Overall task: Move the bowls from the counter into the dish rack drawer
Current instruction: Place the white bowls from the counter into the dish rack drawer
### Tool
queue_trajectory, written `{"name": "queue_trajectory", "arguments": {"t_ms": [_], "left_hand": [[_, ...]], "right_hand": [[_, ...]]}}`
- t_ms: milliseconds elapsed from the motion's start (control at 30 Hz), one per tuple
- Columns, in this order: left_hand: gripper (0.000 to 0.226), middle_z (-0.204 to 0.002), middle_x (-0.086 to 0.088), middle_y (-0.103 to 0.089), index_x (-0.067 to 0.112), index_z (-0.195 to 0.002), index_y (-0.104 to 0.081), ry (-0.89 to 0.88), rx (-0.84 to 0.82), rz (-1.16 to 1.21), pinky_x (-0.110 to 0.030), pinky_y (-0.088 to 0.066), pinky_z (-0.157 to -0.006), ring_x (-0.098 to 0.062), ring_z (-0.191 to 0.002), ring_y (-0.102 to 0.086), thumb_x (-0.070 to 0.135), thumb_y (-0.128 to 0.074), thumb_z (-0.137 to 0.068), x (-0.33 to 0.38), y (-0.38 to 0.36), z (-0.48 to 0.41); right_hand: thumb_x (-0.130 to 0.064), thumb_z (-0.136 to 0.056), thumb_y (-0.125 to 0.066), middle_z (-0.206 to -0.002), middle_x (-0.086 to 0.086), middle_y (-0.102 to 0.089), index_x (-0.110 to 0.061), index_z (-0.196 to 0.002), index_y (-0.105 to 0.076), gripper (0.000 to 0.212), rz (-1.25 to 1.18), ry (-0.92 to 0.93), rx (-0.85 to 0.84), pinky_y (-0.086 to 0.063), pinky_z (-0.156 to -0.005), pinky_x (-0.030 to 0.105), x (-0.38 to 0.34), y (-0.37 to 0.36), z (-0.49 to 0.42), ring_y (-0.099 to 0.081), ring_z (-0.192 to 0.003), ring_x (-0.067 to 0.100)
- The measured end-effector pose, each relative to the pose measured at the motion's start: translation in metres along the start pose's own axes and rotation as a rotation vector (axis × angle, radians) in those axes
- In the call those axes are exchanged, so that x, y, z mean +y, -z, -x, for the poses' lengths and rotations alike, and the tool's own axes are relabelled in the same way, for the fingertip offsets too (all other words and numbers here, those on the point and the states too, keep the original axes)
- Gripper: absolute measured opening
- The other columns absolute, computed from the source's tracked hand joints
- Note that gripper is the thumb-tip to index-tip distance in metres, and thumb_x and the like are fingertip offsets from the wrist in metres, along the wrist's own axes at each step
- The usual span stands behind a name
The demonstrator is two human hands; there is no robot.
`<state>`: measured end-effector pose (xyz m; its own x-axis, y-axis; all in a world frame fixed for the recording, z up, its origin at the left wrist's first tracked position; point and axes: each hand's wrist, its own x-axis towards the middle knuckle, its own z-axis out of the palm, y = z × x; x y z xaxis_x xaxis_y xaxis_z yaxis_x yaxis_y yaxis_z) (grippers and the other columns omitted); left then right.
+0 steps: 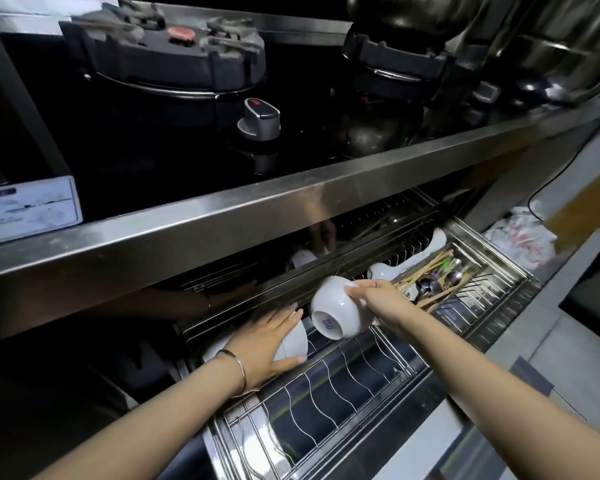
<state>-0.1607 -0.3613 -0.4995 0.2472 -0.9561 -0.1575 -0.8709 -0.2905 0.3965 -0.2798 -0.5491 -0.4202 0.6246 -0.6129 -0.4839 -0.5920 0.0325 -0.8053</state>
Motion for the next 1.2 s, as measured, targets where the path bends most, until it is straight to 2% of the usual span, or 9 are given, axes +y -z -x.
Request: {"name": "queue_trajectory", "arguments": {"t_ms": [100,333,467,567,700,900,1033,1133,1200], "left_hand": [[0.079,-0.158,0.011,-0.004,0.029,-0.148,-0.009,-0.027,0.041,0.049,-0.022,-0.012,-0.111,-0.011,-0.142,-0.016,0.061,-0.045,-0.086,-0.002,0.003,-0.002],[0.084,-0.157,0.015,0.001,0.031,-0.147,-0.006,-0.035,0.093,0.059,-0.025,-0.023,-0.109,-0.012,-0.138,-0.023,0.067,-0.045,-0.082,-0.012,-0.001,0.022],[0.084,-0.156,0.017,0.002,0.034,-0.147,-0.003,-0.029,0.111,0.044,-0.028,-0.025,-0.107,-0.012,-0.138,-0.023,0.069,-0.043,-0.081,-0.013,-0.002,0.028],[0.085,-0.156,0.018,0.004,0.035,-0.146,-0.002,-0.016,0.131,0.028,-0.028,-0.023,-0.107,-0.01,-0.137,-0.021,0.07,-0.042,-0.08,-0.012,-0.006,0.029],[0.085,-0.156,0.019,0.003,0.036,-0.146,-0.001,-0.01,0.142,0.025,-0.029,-0.02,-0.109,-0.01,-0.138,-0.019,0.071,-0.041,-0.08,-0.012,-0.008,0.029],[0.084,-0.156,0.02,0.003,0.038,-0.146,0.0,0.006,0.155,0.003,-0.027,-0.017,-0.109,-0.007,-0.138,-0.016,0.073,-0.038,-0.08,-0.012,-0.011,0.029],[0.082,-0.156,0.022,0.003,0.041,-0.145,0.003,0.027,0.133,0.042,-0.031,-0.017,-0.111,-0.007,-0.139,-0.015,0.073,-0.036,-0.08,-0.011,-0.011,0.026],[0.077,-0.156,0.021,0.002,0.04,-0.146,0.002,0.028,0.139,0.036,-0.029,-0.014,-0.112,-0.006,-0.141,-0.012,0.07,-0.034,-0.084,-0.011,-0.011,0.022],[0.075,-0.157,0.018,0.0,0.036,-0.147,0.001,0.039,0.129,0.025,-0.028,-0.012,-0.112,-0.006,-0.143,-0.009,0.067,-0.032,-0.087,-0.009,-0.011,0.018]], "right_hand": [[-0.015,-0.094,-0.053,-0.097,0.012,-0.06,0.001,-0.103,-0.065,0.022,-0.01,-0.031,0.016,-0.04,-0.089,0.034,0.002,-0.002,-0.006,-0.051,-0.092,0.02],[-0.013,-0.094,-0.051,-0.085,0.006,-0.061,-0.007,-0.108,-0.06,0.018,-0.131,-0.103,-0.007,-0.038,-0.06,0.028,0.001,-0.01,-0.014,-0.053,-0.074,0.017],[-0.009,-0.094,-0.05,-0.095,0.013,-0.061,-0.003,-0.106,-0.06,0.017,-0.242,-0.175,-0.037,-0.041,-0.065,0.03,0.003,-0.028,-0.021,-0.055,-0.088,0.026],[-0.008,-0.094,-0.051,-0.089,0.011,-0.062,-0.003,-0.094,-0.06,0.011,-0.291,-0.225,-0.063,-0.043,-0.061,0.027,0.008,-0.042,-0.027,-0.056,-0.074,0.02],[-0.009,-0.095,-0.05,-0.106,0.015,-0.063,0.004,-0.121,-0.056,0.03,-0.315,-0.25,-0.113,-0.047,-0.063,0.027,0.017,-0.052,-0.033,-0.059,-0.078,0.019],[-0.013,-0.095,-0.053,-0.072,0.0,-0.071,0.0,-0.121,-0.06,0.031,-0.251,-0.225,-0.205,-0.048,-0.063,0.026,0.03,-0.062,-0.033,-0.062,-0.074,0.016],[-0.008,-0.093,-0.054,-0.09,0.007,-0.068,0.002,-0.124,-0.058,0.033,-0.197,-0.162,-0.267,-0.053,-0.065,0.025,0.035,-0.059,-0.033,-0.063,-0.079,0.016],[-0.003,-0.092,-0.055,-0.113,0.022,-0.066,0.004,-0.125,-0.057,0.034,-0.107,-0.098,-0.292,-0.053,-0.081,0.027,0.036,-0.055,-0.033,-0.064,-0.092,0.023],[0.001,-0.091,-0.054,-0.125,0.028,-0.059,0.006,-0.126,-0.055,0.035,-0.041,-0.039,-0.314,-0.051,-0.084,0.024,0.035,-0.051,-0.034,-0.064,-0.089,0.021]]}}
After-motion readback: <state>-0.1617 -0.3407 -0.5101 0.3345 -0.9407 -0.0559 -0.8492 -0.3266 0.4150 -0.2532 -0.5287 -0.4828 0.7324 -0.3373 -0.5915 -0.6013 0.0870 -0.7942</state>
